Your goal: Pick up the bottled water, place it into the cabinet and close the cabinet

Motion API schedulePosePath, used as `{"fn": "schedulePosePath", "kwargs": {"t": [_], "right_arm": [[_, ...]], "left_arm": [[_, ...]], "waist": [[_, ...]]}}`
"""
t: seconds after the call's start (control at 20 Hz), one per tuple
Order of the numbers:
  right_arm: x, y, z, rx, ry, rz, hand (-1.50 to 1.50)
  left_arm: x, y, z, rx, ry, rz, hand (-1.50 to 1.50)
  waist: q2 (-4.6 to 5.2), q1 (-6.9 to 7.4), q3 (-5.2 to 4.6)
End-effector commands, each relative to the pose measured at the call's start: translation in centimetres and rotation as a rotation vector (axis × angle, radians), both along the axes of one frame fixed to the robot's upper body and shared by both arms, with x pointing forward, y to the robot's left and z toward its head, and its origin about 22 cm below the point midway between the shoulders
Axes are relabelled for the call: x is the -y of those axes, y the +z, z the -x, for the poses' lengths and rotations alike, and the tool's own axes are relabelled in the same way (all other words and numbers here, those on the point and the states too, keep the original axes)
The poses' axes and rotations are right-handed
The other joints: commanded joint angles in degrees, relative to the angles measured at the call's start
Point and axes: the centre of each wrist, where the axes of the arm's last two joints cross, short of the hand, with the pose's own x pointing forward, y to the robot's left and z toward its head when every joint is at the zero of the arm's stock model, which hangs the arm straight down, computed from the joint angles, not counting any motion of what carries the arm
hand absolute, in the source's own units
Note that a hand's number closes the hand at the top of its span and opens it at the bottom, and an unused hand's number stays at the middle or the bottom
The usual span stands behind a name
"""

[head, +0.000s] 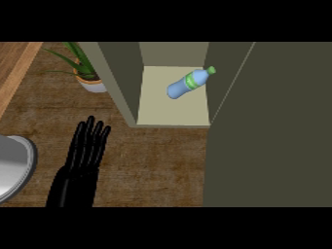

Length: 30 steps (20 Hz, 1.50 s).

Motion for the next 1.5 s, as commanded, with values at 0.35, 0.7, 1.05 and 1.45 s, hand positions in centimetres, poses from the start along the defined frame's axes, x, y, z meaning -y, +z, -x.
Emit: {"fn": "schedulePosePath", "kwargs": {"t": [0.35,0.7,1.05,1.45], "right_arm": [[-4.5,4.7,-0.3,0.151,0.068,0.052,1.50],[-6.1,5.2,-2.2,0.227,0.111,0.110,1.50],[-8.6,5.6,-3.5,0.251,0.150,0.123,1.50],[-10.3,5.5,-5.6,0.300,0.156,0.185,1.50]], "left_arm": [[-3.8,0.8,2.4,0.014,0.041,0.002,-1.50],[-6.1,1.4,2.6,-0.003,0.062,0.012,-1.50],[-7.9,0.8,2.5,0.011,0.082,0.004,-1.50],[-8.7,0.8,3.1,0.008,0.060,0.024,-1.50]], "waist": [[-0.17,1.03,-0.24],[-0.20,2.03,-0.41],[-0.21,0.98,-0.46],[0.12,1.42,-0.53]]}}
